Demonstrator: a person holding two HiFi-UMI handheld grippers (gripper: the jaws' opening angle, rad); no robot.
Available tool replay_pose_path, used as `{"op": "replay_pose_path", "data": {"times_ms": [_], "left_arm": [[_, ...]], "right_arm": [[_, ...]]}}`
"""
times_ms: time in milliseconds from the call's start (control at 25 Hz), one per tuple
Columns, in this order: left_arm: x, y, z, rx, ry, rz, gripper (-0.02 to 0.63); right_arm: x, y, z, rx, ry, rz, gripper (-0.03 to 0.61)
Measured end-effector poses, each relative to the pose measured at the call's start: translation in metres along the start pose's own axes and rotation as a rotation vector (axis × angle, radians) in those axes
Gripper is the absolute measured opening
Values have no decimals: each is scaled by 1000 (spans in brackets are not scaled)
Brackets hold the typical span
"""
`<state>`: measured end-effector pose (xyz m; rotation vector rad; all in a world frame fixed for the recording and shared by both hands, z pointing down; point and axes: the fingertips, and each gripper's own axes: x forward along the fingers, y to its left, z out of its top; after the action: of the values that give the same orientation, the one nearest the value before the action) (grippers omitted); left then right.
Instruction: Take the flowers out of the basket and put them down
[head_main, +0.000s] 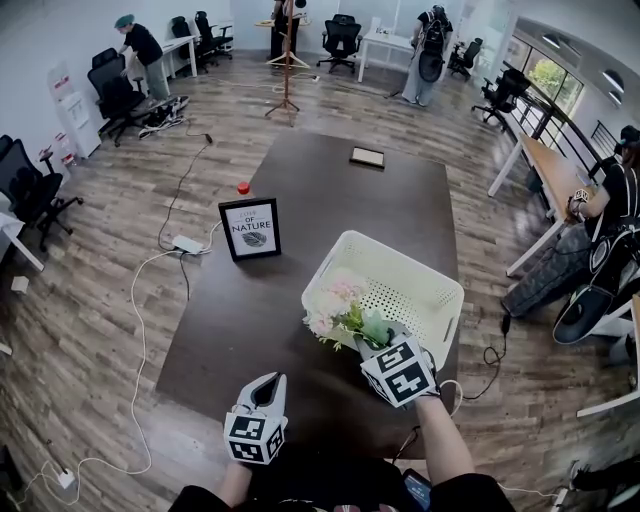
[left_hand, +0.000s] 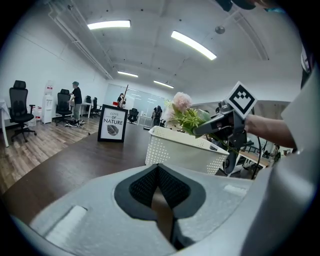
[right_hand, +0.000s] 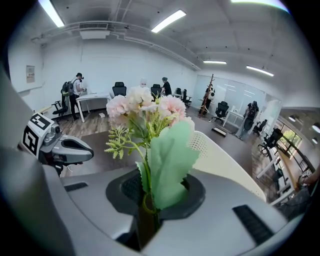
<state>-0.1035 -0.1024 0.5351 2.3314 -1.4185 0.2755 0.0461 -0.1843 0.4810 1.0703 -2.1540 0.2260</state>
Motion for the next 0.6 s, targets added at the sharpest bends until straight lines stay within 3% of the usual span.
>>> {"op": "replay_pose_path", "data": {"times_ms": [600], "left_arm": [[-24,21,-6,3,-7,7,9]], "right_arm": [[13,49,-4,13,2,34,55]]}}
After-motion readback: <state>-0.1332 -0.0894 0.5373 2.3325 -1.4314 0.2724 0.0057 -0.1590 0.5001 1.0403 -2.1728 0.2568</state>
